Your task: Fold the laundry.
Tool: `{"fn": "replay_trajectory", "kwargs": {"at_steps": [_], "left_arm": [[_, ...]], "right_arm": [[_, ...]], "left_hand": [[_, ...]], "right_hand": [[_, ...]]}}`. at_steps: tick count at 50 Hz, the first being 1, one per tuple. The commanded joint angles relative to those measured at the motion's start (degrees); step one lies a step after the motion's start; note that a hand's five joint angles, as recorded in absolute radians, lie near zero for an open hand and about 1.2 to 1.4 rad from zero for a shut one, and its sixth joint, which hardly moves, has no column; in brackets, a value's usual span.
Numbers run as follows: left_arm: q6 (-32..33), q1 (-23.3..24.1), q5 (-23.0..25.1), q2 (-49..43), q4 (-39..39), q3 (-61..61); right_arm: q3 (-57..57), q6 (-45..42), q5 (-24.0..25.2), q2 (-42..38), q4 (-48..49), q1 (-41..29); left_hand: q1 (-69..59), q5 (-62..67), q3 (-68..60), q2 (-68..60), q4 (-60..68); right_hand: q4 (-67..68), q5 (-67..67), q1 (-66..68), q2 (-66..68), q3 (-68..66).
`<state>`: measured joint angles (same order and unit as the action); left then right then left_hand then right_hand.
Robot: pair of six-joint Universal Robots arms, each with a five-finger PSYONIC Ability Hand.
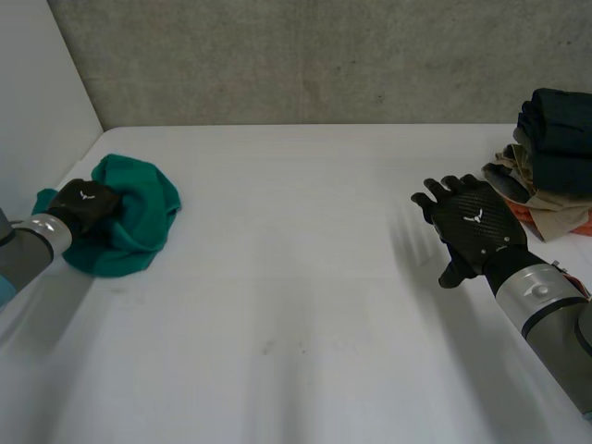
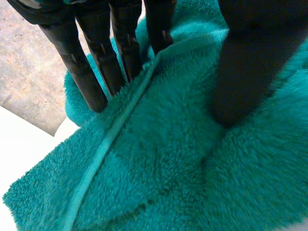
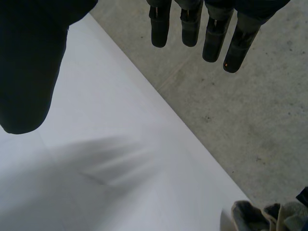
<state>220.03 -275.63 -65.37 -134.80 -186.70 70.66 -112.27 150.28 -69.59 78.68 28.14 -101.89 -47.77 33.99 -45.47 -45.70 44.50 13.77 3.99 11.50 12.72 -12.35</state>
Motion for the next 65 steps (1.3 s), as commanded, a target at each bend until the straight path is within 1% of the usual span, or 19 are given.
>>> {"fn": "replay_trajectory", "kwargs": {"at_steps": [1, 9, 10, 13, 14, 18, 23, 24, 25, 27, 28, 32, 36, 40, 41, 48, 52, 60, 65], "left_arm": [[-2.1, 3.4, -0.5, 0.7, -4.5, 0.3], [-17.1, 15.8, 1.0, 15.5, -5.5, 9.1], [-20.0, 19.5, 1.6, 18.3, -5.6, 10.4], [-24.0, 25.6, 2.5, 21.3, -5.9, 11.8], [-26.4, 29.6, 2.9, 22.4, -6.3, 12.3], [-29.9, 37.9, 2.8, 21.3, -8.0, 12.6], [-30.3, 43.8, 2.1, 14.6, -9.9, 10.8], [-30.5, 44.5, 2.2, 13.8, -9.8, 10.4], [-30.5, 45.2, 2.2, 13.3, -9.7, 10.4], [-30.5, 45.4, 2.1, 13.6, -9.7, 10.5], [-30.6, 45.4, 2.0, 13.9, -9.7, 10.6], [-31.1, 44.4, 0.9, 19.9, -9.4, 11.9], [-31.0, 41.0, -2.9, 25.7, -9.2, 14.9], [-30.6, 37.5, -7.3, 29.7, -9.0, 18.3], [-30.6, 36.6, -8.9, 31.0, -8.9, 19.5], [-30.3, 34.3, -10.6, 31.1, -6.6, 23.6], [-29.4, 34.6, -10.5, 27.6, -6.7, 23.7], [-25.1, 35.7, -10.5, 12.8, -6.1, 13.6], [-21.8, 37.2, -10.5, 6.7, -5.2, 9.3]], "right_arm": [[-0.1, 0.0, -0.1, -0.4, 0.1, 0.3], [0.0, 0.3, -1.7, 0.5, 0.1, 2.3], [0.2, 0.3, -2.7, 0.9, 0.1, 2.7], [0.7, 0.4, -5.1, 1.0, 0.1, 3.1], [0.7, 0.4, -5.7, 1.0, 0.1, 3.1], [1.0, 0.4, -7.8, 1.0, 0.1, 3.1], [0.7, 0.6, -8.1, 1.0, 0.1, 3.0], [0.7, 0.7, -8.1, 1.0, 0.0, 3.0], [0.7, 0.7, -8.1, 0.9, 0.0, 3.0], [0.7, 0.8, -8.1, 0.9, 0.0, 3.0], [0.7, 0.8, -8.0, 0.9, -0.1, 3.0], [1.0, 1.8, -7.7, 0.9, -0.7, 2.8], [2.1, 3.9, -7.5, 0.9, -2.4, 2.8], [3.9, 5.1, -7.0, 1.0, -9.1, 2.7], [4.9, 5.1, -6.6, 1.0, -13.2, 2.6], [8.8, 4.6, -5.2, 0.9, -29.9, 2.7], [8.1, 4.4, -4.6, 1.1, -32.0, 2.1], [4.6, 4.1, -5.1, 0.3, -26.0, 1.1], [4.0, 4.2, -5.2, 0.0, -23.8, -0.5]], "left_hand": [[-32.2, 36.0, -34.5, -34.3, 35.5], [-32.2, 36.0, -34.5, -34.3, 35.5], [-32.2, 36.0, -34.5, -34.3, 35.5], [-32.2, 36.0, -34.5, -34.3, 35.5], [-32.2, 36.0, -34.5, -34.3, 35.5], [-32.2, 36.0, -34.5, -34.3, 35.5], [-31.7, 35.5, -34.1, -33.8, 35.0], [-20.9, 24.7, -23.2, -23.0, 24.2], [6.7, -2.9, 4.4, 4.6, -3.4], [33.6, -29.8, 31.3, 31.5, -30.3], [37.8, -34.0, 35.5, 35.7, -34.5], [35.7, -31.9, 33.4, 33.6, -32.4], [35.4, -31.6, 33.1, 33.3, -32.1], [34.4, -30.6, 32.1, 32.3, -31.1], [34.0, -30.2, 31.7, 32.0, -30.8], [25.6, -21.8, 23.3, 23.6, -22.4], [21.6, -17.8, 19.3, 19.5, -18.3], [19.7, -16.0, 17.4, 17.7, -16.5], [16.7, -12.9, 14.4, 14.6, -13.4]], "right_hand": [[-3.8, -4.0, -1.5, -2.7, 2.4], [-3.8, -4.0, -1.5, -2.7, 2.4], [-3.8, -4.0, -1.5, -2.7, 2.4], [-3.8, -4.0, -1.5, -2.7, 2.4], [-3.8, -4.0, -1.5, -2.7, 2.4], [-3.8, -4.0, -1.5, -2.7, 2.4], [-3.8, -4.0, -1.5, -2.7, 2.4], [-3.8, -4.0, -1.5, -2.7, 2.4], [-3.8, -4.0, -1.5, -2.7, 2.4], [-3.8, -4.0, -1.5, -2.7, 2.4], [-3.8, -4.0, -1.5, -2.7, 2.4], [-3.8, -4.0, -1.5, -2.7, 2.4], [-3.8, -4.0, -1.5, -2.7, 2.4], [-3.8, -4.0, -1.5, -2.7, 2.4], [-3.8, -4.0, -1.5, -2.7, 2.4], [-3.0, -3.2, -0.8, -2.0, 1.6], [5.2, 5.0, 7.5, 6.3, -6.6], [5.1, 4.8, 7.3, 6.1, -6.5], [4.9, 4.7, 7.2, 5.9, -6.3]]}}
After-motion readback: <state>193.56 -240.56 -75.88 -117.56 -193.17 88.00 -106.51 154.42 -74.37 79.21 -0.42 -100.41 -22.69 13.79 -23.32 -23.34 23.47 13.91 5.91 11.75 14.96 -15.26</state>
